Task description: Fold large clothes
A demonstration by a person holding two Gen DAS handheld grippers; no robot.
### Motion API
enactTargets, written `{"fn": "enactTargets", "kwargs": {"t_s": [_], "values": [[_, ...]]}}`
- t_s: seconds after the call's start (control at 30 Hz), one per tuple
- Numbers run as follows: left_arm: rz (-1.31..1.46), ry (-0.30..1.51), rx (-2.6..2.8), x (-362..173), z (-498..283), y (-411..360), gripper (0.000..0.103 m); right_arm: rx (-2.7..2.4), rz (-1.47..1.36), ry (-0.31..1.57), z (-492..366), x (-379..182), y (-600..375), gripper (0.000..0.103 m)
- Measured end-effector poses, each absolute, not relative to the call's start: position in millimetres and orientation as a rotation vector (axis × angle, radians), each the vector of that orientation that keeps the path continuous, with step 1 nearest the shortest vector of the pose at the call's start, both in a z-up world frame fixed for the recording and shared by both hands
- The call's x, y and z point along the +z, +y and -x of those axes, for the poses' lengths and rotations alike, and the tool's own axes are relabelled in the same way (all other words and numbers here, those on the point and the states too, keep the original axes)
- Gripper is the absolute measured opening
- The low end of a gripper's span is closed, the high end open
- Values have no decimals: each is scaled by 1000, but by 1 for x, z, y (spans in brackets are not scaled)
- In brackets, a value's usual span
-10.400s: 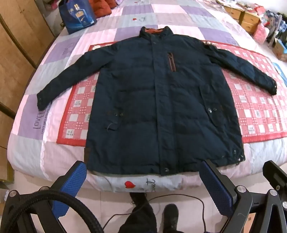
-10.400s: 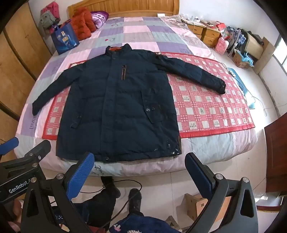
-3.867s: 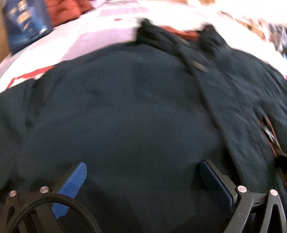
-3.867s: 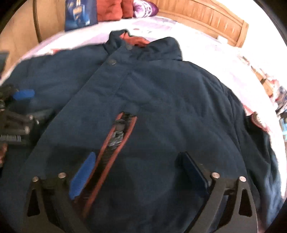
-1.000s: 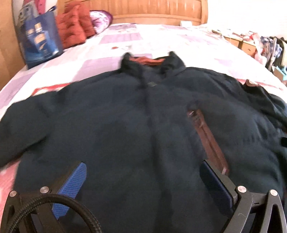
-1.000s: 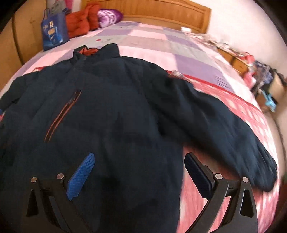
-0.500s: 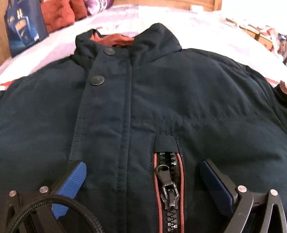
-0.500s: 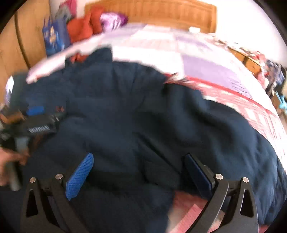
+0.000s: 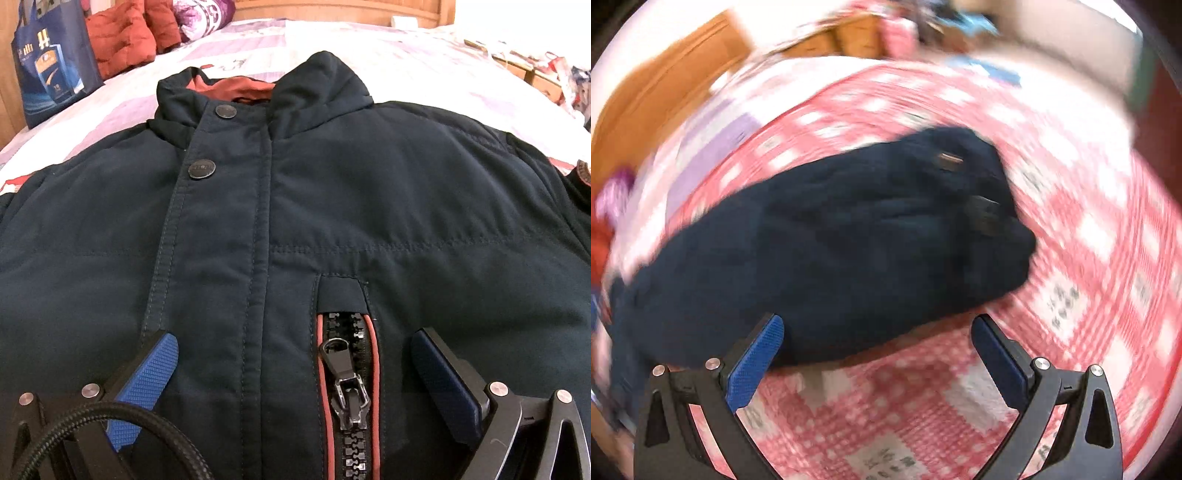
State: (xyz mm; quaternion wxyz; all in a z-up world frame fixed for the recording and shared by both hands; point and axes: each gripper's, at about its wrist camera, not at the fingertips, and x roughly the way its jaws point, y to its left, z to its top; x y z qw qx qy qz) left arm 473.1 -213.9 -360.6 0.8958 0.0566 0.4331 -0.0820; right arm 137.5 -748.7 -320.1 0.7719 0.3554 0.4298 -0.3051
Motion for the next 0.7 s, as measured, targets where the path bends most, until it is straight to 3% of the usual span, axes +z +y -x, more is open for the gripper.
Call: {"fn": "enactTargets", "kwargs": {"t_s": [0.07, 0.3, 0.33, 0.4, 0.43, 0.47, 0.57, 0.7], "values": [[-121, 896, -168, -360, -473, -214, 103, -608, -928, 897, -131, -332, -758, 103], [-129, 895, -162, -360, -473, -215, 103, -555, -1021, 764, -169, -330, -759, 102], [-131, 894, -162, -360, -473, -215, 103, -569, -1057, 719, -170, -332, -766, 98], [-132, 894, -162, -360, -473, -215, 103, -635, -1113, 657, -170, -336, -779, 64], [-133, 894, -161, -360, -473, -216, 103, -659, -1140, 629, -168, -339, -786, 33], [-135, 893, -160, -360, -473, -216, 103, -653, -1184, 585, -166, -343, -793, 24], [-136, 892, -159, -360, -473, -216, 103, -620, -1059, 642, -183, -326, -795, 13], [-165, 876, -183, -359, -470, -221, 103, -647, -822, 658, -186, -296, -812, 12]]}}
